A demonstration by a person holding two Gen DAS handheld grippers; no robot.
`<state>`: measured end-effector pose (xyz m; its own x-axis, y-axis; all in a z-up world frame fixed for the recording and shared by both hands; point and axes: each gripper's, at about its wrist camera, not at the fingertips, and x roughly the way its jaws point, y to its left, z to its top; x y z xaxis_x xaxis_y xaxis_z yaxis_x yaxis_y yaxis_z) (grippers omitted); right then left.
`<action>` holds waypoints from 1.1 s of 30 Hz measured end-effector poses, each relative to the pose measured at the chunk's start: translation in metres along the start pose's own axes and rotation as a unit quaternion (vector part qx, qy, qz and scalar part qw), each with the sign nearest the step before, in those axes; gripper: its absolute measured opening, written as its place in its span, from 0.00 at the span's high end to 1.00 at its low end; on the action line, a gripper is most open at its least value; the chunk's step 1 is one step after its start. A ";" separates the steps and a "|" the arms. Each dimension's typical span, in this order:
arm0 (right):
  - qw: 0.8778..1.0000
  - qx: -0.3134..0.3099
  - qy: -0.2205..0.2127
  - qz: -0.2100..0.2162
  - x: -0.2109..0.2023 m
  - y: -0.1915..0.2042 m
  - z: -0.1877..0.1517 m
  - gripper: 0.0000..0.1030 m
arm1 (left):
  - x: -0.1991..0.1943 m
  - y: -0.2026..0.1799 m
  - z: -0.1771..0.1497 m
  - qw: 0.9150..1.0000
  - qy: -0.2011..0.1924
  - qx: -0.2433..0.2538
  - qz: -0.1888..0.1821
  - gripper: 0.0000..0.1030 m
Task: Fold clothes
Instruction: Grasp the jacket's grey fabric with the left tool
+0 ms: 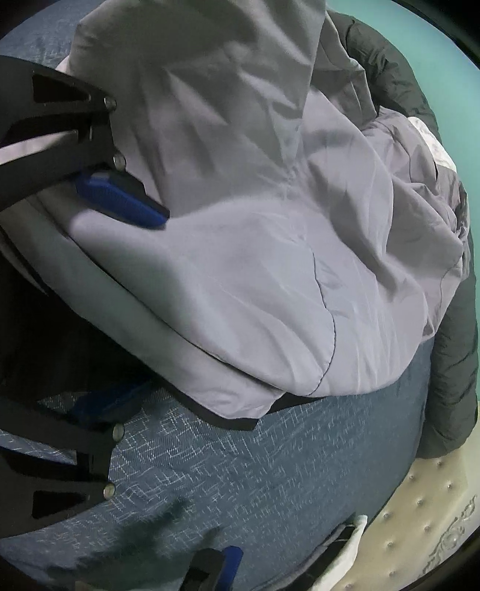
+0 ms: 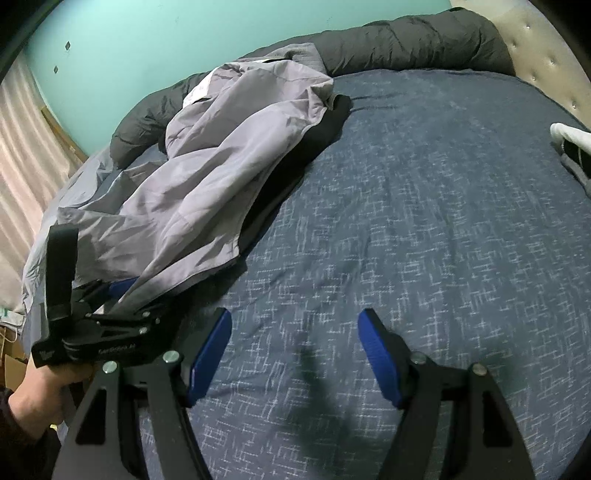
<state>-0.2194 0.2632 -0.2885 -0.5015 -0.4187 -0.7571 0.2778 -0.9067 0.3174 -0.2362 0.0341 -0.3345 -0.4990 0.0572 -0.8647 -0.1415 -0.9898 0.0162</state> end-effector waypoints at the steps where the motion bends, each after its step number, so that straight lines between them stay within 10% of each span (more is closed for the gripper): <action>1: 1.000 0.000 0.001 0.001 0.000 0.001 -0.001 0.30 | -0.001 0.000 -0.001 1.000 -0.001 0.002 0.000 0.27; 7: 1.000 0.006 0.005 0.002 -0.001 0.002 -0.003 0.30 | -0.015 0.005 -0.007 1.000 -0.011 0.014 -0.009 0.68; 14: 1.000 0.008 0.002 0.004 -0.016 0.008 0.000 0.30 | -0.057 0.020 -0.012 0.999 -0.032 0.029 -0.023 0.86; 33: 0.998 -0.055 -0.016 0.011 -0.072 0.076 0.015 0.30 | -0.233 0.140 -0.037 0.992 -0.119 -0.041 0.000 0.91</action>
<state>-0.1746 0.2243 -0.2010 -0.5192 -0.4414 -0.7318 0.3759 -0.8870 0.2683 -0.1082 -0.1226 -0.1496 -0.6878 0.0762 -0.7219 -0.0761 -0.9966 -0.0327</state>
